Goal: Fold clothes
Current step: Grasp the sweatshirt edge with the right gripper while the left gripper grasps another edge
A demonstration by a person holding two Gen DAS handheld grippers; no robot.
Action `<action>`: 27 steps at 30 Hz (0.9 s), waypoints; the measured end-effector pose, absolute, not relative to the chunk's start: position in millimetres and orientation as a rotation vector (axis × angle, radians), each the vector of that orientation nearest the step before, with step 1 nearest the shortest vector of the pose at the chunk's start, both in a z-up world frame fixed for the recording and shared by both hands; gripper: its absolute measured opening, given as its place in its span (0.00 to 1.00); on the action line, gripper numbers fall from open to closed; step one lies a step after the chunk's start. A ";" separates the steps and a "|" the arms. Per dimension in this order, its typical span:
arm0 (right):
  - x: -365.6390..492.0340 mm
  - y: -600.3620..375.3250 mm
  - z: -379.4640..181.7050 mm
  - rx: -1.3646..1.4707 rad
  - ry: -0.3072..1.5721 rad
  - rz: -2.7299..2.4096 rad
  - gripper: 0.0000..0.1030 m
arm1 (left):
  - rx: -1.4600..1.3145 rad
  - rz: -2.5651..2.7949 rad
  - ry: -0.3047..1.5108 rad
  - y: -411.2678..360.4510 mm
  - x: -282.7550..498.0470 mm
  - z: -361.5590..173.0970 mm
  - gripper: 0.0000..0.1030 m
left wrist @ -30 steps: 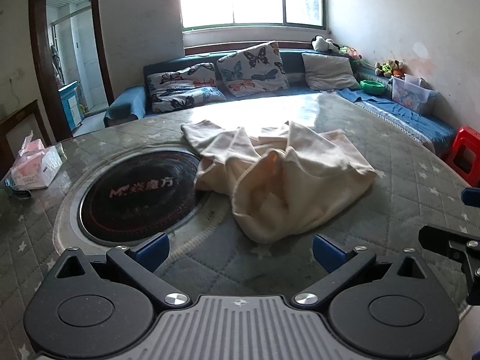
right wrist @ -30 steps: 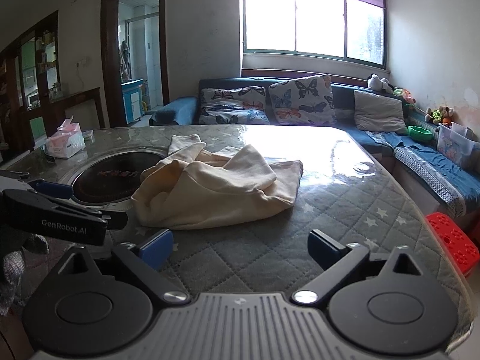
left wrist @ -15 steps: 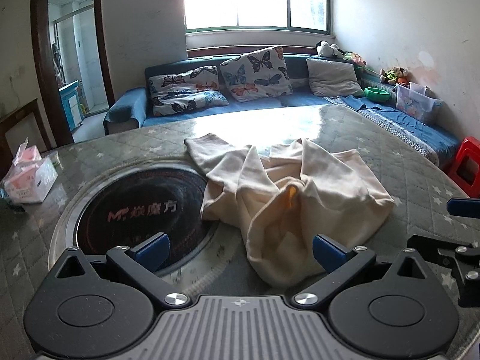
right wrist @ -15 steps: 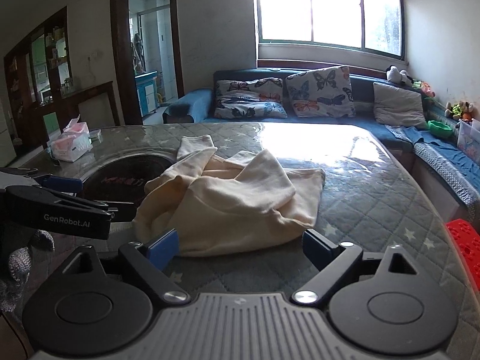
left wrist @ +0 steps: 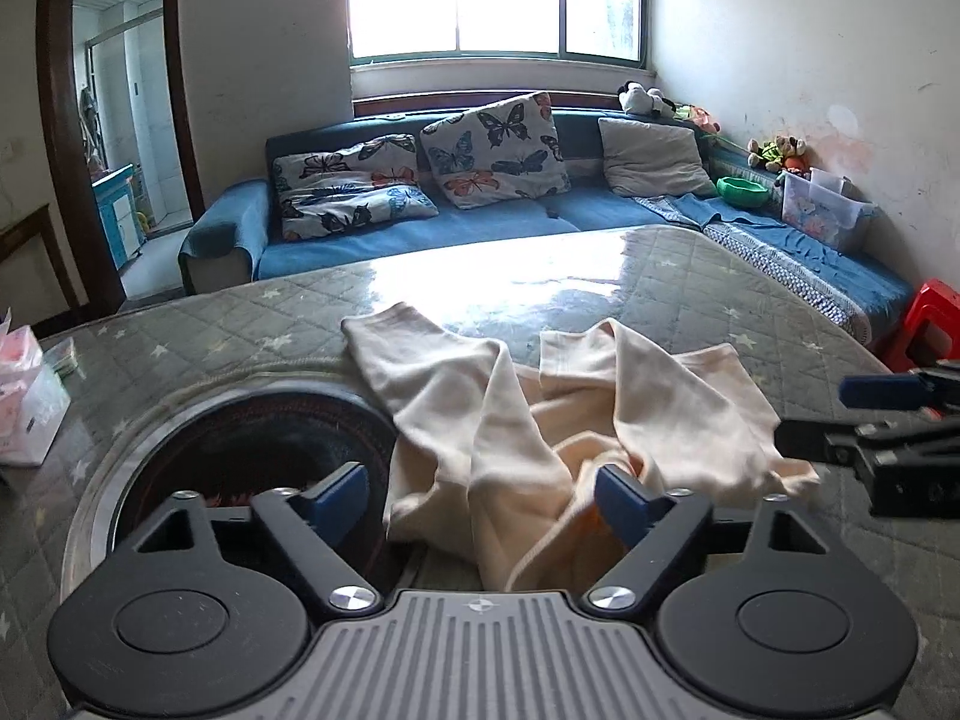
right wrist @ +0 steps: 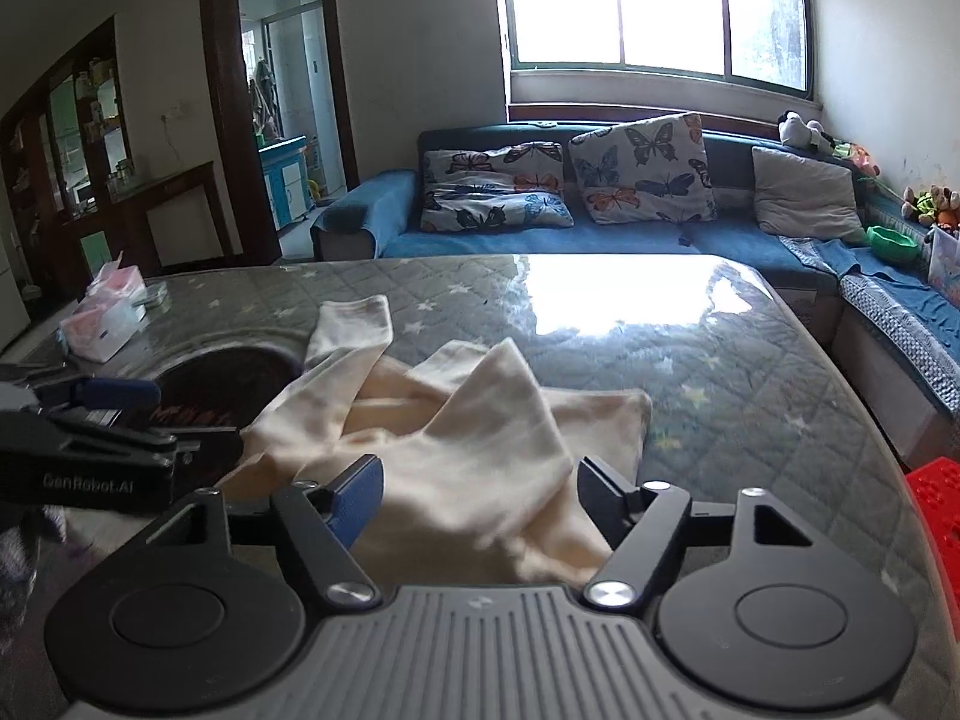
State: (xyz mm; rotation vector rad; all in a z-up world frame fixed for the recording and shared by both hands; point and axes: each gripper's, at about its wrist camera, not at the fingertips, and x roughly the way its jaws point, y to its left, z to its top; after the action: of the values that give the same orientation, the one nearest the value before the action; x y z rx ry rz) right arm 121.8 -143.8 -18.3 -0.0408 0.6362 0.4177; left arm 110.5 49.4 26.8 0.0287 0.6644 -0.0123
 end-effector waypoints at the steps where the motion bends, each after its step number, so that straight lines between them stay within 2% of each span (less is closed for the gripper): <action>1: 130.2 -142.5 -18.6 -0.036 0.641 0.422 0.67 | 0.022 -0.021 0.671 50.0 116.4 26.4 0.75; 4: 153.5 -137.4 -20.5 -0.029 0.656 0.431 0.64 | 0.015 -0.036 0.680 50.6 131.6 25.3 0.68; 16: 233.6 -112.2 -42.8 0.013 0.716 0.456 0.56 | -0.034 -0.067 0.739 55.8 187.1 11.6 0.67; 19: 246.1 -108.7 -50.1 0.017 0.732 0.452 0.53 | -0.029 -0.074 0.755 55.5 195.5 7.1 0.59; 23: 260.4 -105.1 -59.9 0.031 0.761 0.454 0.49 | -0.035 -0.085 0.783 56.8 205.5 -0.5 0.39; 25: 266.0 -103.5 -64.9 0.036 0.775 0.452 0.46 | -0.035 -0.087 0.791 57.1 207.2 -4.1 0.36; 27: 270.8 -101.8 -70.3 0.038 0.787 0.451 0.40 | -0.034 -0.090 0.798 57.5 208.5 -7.7 0.24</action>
State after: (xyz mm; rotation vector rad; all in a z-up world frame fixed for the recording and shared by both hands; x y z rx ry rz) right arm 270.8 -101.8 -70.3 0.0382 0.7874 0.4511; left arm 208.5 57.5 -7.7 -0.0342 0.7983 -0.0900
